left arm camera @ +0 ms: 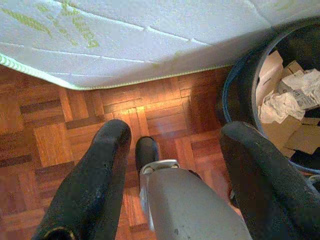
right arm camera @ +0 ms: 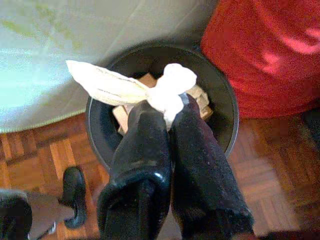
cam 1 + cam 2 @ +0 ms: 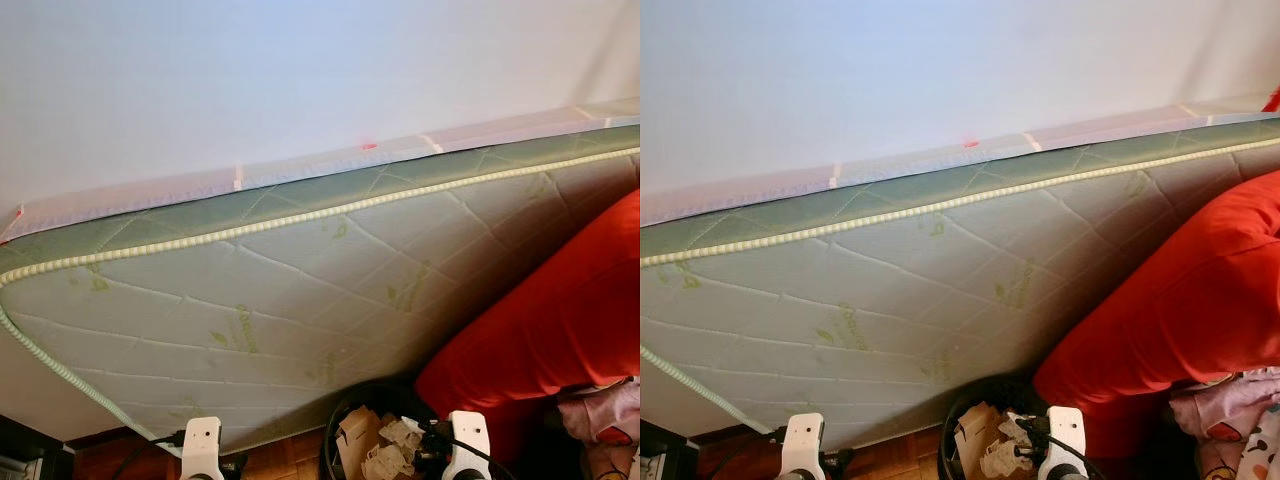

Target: Clean up the room

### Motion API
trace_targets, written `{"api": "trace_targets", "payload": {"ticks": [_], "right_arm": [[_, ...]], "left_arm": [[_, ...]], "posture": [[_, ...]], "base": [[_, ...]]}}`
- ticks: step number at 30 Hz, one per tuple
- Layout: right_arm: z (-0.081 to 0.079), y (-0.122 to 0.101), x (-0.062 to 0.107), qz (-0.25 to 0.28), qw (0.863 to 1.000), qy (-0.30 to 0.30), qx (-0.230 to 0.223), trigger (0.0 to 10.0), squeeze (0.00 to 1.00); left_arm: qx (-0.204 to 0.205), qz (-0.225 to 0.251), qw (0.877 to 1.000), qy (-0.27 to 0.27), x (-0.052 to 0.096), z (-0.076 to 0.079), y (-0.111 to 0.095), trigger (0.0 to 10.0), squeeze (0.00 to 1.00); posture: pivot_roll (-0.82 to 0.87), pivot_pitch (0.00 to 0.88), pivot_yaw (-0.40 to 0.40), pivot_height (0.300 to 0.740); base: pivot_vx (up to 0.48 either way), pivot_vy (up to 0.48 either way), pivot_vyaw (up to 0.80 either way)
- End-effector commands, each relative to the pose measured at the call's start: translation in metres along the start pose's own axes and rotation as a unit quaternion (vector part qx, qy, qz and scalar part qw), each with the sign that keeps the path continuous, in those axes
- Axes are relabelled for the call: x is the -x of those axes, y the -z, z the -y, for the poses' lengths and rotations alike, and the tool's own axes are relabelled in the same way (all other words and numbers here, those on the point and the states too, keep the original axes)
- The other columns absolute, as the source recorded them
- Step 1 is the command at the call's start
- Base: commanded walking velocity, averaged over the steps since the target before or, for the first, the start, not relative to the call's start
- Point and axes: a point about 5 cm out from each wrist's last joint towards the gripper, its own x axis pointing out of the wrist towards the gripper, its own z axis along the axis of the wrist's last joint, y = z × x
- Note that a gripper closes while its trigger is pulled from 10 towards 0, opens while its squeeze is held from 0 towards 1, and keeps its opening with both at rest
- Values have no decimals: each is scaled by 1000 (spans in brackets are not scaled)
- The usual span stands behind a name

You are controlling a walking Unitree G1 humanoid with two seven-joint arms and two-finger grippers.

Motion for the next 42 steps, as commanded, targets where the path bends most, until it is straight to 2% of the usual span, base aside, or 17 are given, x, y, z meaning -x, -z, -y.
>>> {"api": "trace_targets", "payload": {"ticks": [1, 2, 3, 4, 9, 17, 19, 33, 35, 36, 37, 38, 39, 42], "right_arm": [[-17, -71, -22, 87, 996, -14, 7, 10000, 0], [-22, -94, -26, 107, 994, -20, 11, 10000, 0], [-22, -94, -26, 107, 994, -20, 11, 10000, 0], [-24, -107, -28, 117, 993, -19, 16, 10000, 0], [-20, -112, -28, 123, 992, -18, 5, 10000, 0], [-17, -91, -28, 64, 998, -9, 19, 10000, 0], [-16, -69, -25, 19, 999, -8, 46, 10000, 0], [-10, -44, -20, -22, 999, 5, 46, 10000, 0], [-7, -41, -19, -29, 998, 11, 49, 10000, 35], [-6, -40, -19, -30, 998, 11, 46, 10000, 157], [-6, -40, -19, -33, 998, 12, 48, 10000, 816], [-6, -40, -19, -33, 998, 12, 48, 10000, 816], [-5, -39, -18, -35, 998, 15, 52, 10000, 1000], [-2, -39, -18, -40, 997, 22, 55, 10000, 1000]], "left_arm": [[5, -6, 1000, 1, 1, 0, 6, 10000, 0], [5, -6, 1000, 1, 1, 0, 6, 10000, 0], [5, -6, 1000, 1, 1, 0, 6, 10000, 0], [4, -6, 1000, 2, 1, 0, 6, 10000, 0], [3, -4, 1000, 4, 1, 0, 5, 10000, 0], [1, -4, 1000, 6, 1, 1, 5, 10000, 0], [1, -4, 1000, 6, 1, 1, 5, 10000, 0], [-1, -8, 1000, 6, 2, 0, 7, 10000, 0], [-1, -9, 1000, 6, 2, 0, 7, 10000, 0], [-2, -9, 1000, 6, 2, 0, 7, 10000, 0], [-2, -10, 1000, 6, 2, 0, 7, 10000, 0], [-2, -10, 1000, 6, 2, 0, 7, 10000, 0], [-2, -10, 1000, 6, 2, 0, 7, 10000, 0], [-2, -11, 1000, 6, 2, 1, 8, 10000, 0]], "posture": [[134, 98, -24, 740], [133, 100, -24, 740], [133, 100, -24, 740], [131, 100, -23, 740], [131, 98, -23, 740], [128, 97, -21, 740], [128, 96, -22, 740], [131, 99, -20, 740], [131, 99, -19, 740], [131, 98, -20, 740], [134, 99, -20, 740], [134, 99, -20, 740], [133, 100, -20, 740], [131, 99, -19, 740]], "base": [[0, 0, 0], [0, 0, 0], [0, 0, 0], [0, 0, 0], [0, 0, 0], [0, 0, 0], [0, 0, 0], [0, 0, 0], [0, 0, 0], [0, 0, 0], [0, 0, 0], [0, 0, 0], [0, 0, 0], [0, 0, 0]]}}
